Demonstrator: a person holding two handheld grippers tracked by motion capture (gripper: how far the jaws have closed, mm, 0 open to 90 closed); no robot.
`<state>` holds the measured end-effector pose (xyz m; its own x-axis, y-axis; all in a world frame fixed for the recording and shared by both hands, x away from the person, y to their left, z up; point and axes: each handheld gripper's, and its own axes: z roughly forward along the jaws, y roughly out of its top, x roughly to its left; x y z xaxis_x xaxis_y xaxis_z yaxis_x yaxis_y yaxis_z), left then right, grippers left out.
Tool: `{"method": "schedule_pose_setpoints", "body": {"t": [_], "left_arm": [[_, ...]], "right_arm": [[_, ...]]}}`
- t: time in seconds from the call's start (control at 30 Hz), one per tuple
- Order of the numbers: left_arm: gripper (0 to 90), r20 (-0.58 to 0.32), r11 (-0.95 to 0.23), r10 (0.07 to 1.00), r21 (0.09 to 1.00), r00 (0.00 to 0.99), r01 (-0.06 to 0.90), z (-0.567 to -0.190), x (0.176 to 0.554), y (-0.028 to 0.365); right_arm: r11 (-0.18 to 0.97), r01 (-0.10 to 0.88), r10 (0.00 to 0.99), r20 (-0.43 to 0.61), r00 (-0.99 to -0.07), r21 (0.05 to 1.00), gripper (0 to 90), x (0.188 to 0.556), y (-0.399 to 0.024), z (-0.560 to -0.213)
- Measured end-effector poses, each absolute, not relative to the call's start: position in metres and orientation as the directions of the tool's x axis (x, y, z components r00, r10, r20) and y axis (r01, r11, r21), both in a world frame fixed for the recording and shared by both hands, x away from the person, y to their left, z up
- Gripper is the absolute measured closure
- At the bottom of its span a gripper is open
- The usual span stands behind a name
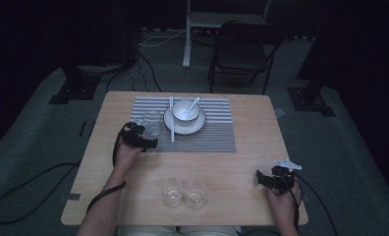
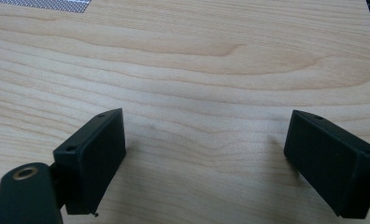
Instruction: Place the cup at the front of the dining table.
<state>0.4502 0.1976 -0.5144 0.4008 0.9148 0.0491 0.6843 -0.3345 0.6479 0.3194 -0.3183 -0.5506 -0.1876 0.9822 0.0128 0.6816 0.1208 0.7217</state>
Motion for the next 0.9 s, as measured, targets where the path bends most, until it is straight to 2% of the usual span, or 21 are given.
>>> {"method": "schedule_pose_setpoints", "body": {"t": [0.1, 0.43, 0.9], "left_arm": [[0.8, 0.074, -0.335, 0.92, 0.659, 0.385, 0.673, -0.513, 0.444, 0.204], [0.8, 0.015, -0.288, 0.926, 0.675, 0.377, 0.68, -0.509, 0.429, 0.224], [0.7, 0.011, -0.28, 0.926, 0.691, 0.377, 0.666, -0.508, 0.404, 0.241]], "right_arm": [[0.121, 0.682, 0.982, 0.013, -0.187, 0.722, 12.1, 0.319, -0.318, -0.551], [0.121, 0.682, 0.982, 0.013, -0.188, 0.722, 12.1, 0.319, -0.318, -0.551], [0.121, 0.682, 0.982, 0.013, -0.187, 0.722, 12.1, 0.319, -0.318, -0.551]]}}
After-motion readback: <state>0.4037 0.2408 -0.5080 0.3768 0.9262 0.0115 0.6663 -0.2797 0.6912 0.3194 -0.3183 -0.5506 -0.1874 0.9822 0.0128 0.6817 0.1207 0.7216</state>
